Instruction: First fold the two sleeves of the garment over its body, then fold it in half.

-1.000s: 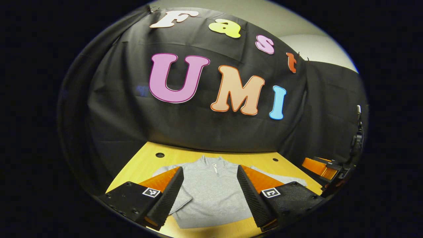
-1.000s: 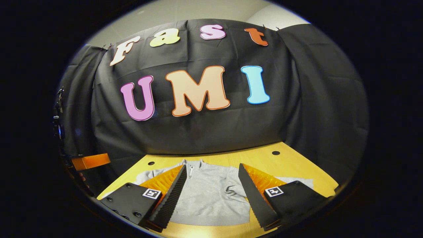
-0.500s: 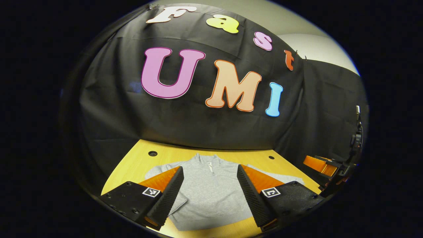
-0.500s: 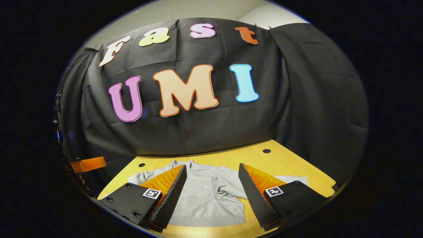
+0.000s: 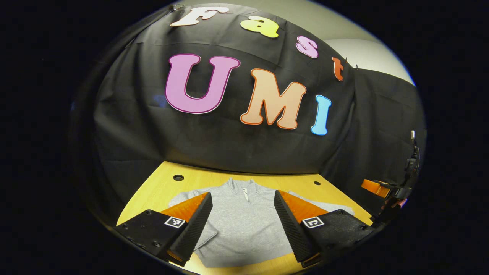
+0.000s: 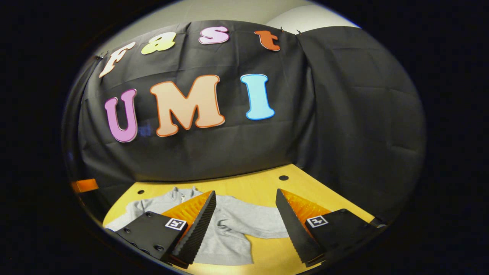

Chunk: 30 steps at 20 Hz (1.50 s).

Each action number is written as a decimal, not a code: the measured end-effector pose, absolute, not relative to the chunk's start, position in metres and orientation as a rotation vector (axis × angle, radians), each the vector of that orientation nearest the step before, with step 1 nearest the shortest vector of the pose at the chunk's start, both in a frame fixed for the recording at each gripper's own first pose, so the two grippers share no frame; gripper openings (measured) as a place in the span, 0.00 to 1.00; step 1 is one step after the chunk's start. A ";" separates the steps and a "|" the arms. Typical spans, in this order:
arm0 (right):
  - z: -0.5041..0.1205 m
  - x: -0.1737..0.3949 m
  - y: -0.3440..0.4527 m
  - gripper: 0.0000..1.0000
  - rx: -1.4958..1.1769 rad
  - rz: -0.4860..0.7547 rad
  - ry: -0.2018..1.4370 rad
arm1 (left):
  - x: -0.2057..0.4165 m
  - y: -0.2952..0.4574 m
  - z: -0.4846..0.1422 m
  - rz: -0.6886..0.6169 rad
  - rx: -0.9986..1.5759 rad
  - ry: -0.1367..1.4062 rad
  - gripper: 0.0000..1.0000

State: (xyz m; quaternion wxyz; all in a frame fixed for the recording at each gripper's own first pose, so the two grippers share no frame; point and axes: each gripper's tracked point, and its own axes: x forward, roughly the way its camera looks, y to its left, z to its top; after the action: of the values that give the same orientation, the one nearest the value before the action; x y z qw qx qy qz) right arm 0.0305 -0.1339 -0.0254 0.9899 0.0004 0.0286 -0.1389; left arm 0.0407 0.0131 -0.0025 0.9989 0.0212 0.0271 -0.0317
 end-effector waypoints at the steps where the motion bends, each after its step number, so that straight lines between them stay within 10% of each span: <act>1: -0.030 0.030 -0.149 0.98 -0.015 -0.293 0.074 | 0.040 0.015 -0.003 -0.055 0.046 0.052 0.95; 30: -0.251 0.047 -0.392 0.96 0.042 -0.378 0.747 | 0.018 0.032 -0.028 0.137 0.025 0.093 0.95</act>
State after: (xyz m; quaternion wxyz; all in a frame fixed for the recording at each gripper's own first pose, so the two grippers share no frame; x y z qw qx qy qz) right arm 0.0470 -0.3916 -0.2507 0.9133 0.0204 0.3629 -0.1837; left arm 0.0179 0.0323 -0.0279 0.9965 0.0126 0.0462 0.0684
